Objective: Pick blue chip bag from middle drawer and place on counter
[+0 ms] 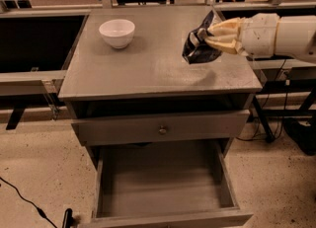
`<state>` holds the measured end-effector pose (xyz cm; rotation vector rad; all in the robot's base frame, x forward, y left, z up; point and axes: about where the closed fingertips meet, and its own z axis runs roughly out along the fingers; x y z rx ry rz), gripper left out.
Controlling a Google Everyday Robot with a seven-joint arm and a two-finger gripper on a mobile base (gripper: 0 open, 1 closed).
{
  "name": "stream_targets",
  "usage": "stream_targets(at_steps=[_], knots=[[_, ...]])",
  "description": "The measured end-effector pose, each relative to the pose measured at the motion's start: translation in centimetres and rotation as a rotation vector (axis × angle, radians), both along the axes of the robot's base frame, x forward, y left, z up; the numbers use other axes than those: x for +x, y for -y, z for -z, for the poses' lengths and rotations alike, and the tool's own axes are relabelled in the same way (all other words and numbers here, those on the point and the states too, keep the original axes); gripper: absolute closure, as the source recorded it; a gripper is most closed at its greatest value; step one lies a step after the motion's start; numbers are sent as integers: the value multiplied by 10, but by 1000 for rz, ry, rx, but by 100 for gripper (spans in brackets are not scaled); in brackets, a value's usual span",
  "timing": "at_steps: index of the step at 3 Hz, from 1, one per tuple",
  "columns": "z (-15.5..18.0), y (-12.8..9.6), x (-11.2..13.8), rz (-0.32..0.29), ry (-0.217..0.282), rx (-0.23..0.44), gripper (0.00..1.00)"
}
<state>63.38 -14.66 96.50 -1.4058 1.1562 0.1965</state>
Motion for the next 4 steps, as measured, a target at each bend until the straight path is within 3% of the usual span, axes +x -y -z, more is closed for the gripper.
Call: stream_targets(at_steps=[1,4], knots=[[-20,-11,23,77,6,8,83],[-23,-13,27,92,5,15,13]])
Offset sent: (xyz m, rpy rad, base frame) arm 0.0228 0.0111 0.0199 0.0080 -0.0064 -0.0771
